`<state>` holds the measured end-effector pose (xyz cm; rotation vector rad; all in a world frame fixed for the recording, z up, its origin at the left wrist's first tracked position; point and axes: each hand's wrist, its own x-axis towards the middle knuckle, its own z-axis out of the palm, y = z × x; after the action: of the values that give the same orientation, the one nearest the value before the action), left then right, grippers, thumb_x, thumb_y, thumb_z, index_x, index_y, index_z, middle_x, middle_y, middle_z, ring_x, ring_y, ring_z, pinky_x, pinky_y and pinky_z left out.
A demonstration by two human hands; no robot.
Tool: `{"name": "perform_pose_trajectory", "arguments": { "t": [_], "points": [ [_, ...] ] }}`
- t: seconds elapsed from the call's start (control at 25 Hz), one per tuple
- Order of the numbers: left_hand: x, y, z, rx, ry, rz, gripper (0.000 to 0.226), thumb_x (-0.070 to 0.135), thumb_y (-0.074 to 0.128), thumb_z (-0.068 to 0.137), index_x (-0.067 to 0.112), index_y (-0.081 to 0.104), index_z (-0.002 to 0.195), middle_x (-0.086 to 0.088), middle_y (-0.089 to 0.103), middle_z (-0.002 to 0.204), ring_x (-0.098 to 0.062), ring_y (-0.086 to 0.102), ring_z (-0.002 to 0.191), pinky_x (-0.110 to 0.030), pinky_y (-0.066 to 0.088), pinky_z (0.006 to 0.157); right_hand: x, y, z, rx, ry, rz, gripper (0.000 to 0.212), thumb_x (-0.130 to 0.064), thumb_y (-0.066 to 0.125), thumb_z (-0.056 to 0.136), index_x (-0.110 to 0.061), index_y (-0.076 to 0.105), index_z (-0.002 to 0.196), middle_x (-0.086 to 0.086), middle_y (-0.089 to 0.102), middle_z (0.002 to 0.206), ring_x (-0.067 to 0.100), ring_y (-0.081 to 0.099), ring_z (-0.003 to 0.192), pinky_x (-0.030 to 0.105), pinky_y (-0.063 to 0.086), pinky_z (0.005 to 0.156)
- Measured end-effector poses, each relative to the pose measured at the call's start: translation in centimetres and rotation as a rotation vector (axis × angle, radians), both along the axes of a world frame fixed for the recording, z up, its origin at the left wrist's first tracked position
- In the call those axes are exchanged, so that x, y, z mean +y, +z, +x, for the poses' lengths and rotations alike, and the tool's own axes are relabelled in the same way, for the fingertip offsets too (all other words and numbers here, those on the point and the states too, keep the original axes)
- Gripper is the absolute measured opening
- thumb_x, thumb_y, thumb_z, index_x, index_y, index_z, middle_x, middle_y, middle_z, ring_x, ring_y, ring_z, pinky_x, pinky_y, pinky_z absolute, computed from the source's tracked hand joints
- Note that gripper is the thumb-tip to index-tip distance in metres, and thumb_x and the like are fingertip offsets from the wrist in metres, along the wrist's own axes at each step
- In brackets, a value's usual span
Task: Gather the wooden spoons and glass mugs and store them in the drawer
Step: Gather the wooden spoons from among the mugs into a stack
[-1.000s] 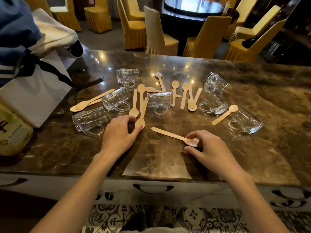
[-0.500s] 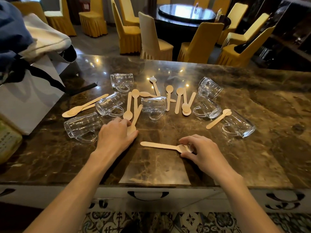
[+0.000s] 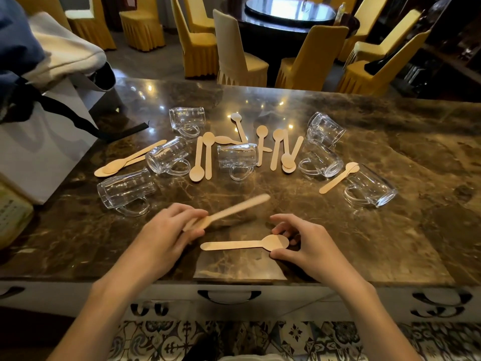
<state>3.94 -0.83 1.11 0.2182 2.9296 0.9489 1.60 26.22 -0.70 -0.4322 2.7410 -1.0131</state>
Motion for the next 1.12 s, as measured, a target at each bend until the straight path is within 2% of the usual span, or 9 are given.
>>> {"name": "perform_pose_trajectory", "arguments": {
  "t": [0.12, 0.2, 0.28, 0.36, 0.64, 0.8, 0.88, 1.0, 1.12],
  "points": [
    [1.2, -0.4, 0.5, 0.019, -0.126, -0.01, 0.037, 0.031, 0.054, 0.09, 0.028, 0.054, 0.127, 0.014, 0.051, 0.124, -0.007, 0.048, 0.113, -0.031, 0.041, 0.099, 0.0, -0.1, 0.1, 0.003, -0.021, -0.033, 0.082, -0.026, 0.083, 0.067, -0.033, 0.039, 0.135, -0.023, 0.058, 0.093, -0.005, 0.055, 0.089, 0.008, 0.044, 0.076],
    [1.4, -0.9, 0.5, 0.031, -0.169, -0.059, 0.037, 0.035, 0.051, 0.091, 0.032, 0.052, 0.128, 0.019, 0.048, 0.124, -0.005, 0.045, 0.115, -0.03, 0.029, 0.107, -0.3, -0.2, 0.1, 0.013, -0.023, -0.046, 0.086, -0.026, 0.083, 0.067, -0.036, 0.033, 0.137, -0.023, 0.057, 0.093, -0.005, 0.056, 0.09, 0.005, 0.042, 0.077],
    [1.6, -1.6, 0.4, 0.011, -0.185, -0.092, 0.037, 0.039, 0.049, 0.091, 0.037, 0.049, 0.128, 0.022, 0.044, 0.125, -0.003, 0.039, 0.119, -0.025, 0.017, 0.109, -0.2, -0.3, 0.2, 0.028, -0.009, -0.024, 0.081, -0.028, 0.081, 0.069, -0.033, 0.037, 0.137, -0.024, 0.058, 0.097, -0.002, 0.055, 0.095, 0.011, 0.043, 0.085],
    [2.1, -2.1, 0.3, -0.007, -0.198, -0.112, 0.037, 0.04, 0.049, 0.091, 0.041, 0.047, 0.128, 0.024, 0.043, 0.126, -0.003, 0.036, 0.121, -0.023, 0.011, 0.109, 0.3, -0.3, 0.4, 0.038, -0.001, 0.012, 0.074, -0.029, 0.08, 0.07, -0.031, 0.043, 0.134, -0.026, 0.056, 0.096, -0.002, 0.053, 0.096, 0.013, 0.042, 0.084],
    [1.6, -2.9, 0.8, -0.049, -0.191, -0.169, 0.039, 0.043, 0.053, 0.089, 0.046, 0.045, 0.127, 0.026, 0.041, 0.125, -0.001, 0.032, 0.124, -0.026, 0.009, 0.11, -0.3, -0.5, 0.8, 0.041, 0.027, 0.008, 0.07, -0.03, 0.079, 0.072, -0.033, 0.044, 0.133, -0.026, 0.053, 0.097, -0.005, 0.05, 0.093, 0.011, 0.042, 0.08],
    [0.6, -2.4, 0.5, -0.069, -0.183, -0.106, 0.042, 0.057, 0.051, 0.082, 0.049, 0.046, 0.123, 0.031, 0.041, 0.12, 0.003, 0.035, 0.119, -0.025, 0.012, 0.109, -0.7, -0.1, 0.5, 0.032, 0.081, 0.024, 0.065, -0.036, 0.077, 0.072, -0.035, 0.047, 0.13, -0.025, 0.054, 0.103, -0.01, 0.049, 0.091, 0.007, 0.042, 0.075],
    [0.2, -2.1, -0.6, -0.023, -0.118, -0.084, 0.048, 0.065, 0.044, 0.078, 0.046, 0.048, 0.122, 0.028, 0.044, 0.119, 0.0, 0.04, 0.118, -0.033, 0.022, 0.111, -0.4, 0.4, -0.1, 0.033, 0.094, 0.04, 0.059, -0.042, 0.075, 0.073, -0.037, 0.05, 0.127, -0.026, 0.055, 0.105, -0.013, 0.049, 0.09, 0.005, 0.042, 0.073],
    [0.0, -2.0, -3.8, 0.176, 0.062, -0.25, 0.045, 0.056, 0.05, 0.083, 0.034, 0.054, 0.122, 0.012, 0.052, 0.126, -0.013, 0.044, 0.12, -0.039, 0.025, 0.109, 0.3, 1.1, -2.0, 0.11, -0.009, 0.085, 0.05, -0.042, 0.073, 0.075, -0.034, 0.056, 0.121, -0.023, 0.056, 0.104, -0.01, 0.049, 0.085, 0.008, 0.043, 0.074],
    [0.4, -2.4, -7.1, 0.249, 0.147, -0.436, 0.049, 0.05, 0.054, 0.086, 0.029, 0.05, 0.13, 0.002, 0.046, 0.139, -0.018, 0.035, 0.131, -0.039, 0.016, 0.11, 0.7, 1.9, -5.2, 0.214, -0.179, 0.177, 0.042, -0.037, 0.07, 0.08, -0.025, 0.06, 0.119, -0.009, 0.063, 0.108, 0.004, 0.055, 0.087, 0.027, 0.05, 0.08]
  ]
}}
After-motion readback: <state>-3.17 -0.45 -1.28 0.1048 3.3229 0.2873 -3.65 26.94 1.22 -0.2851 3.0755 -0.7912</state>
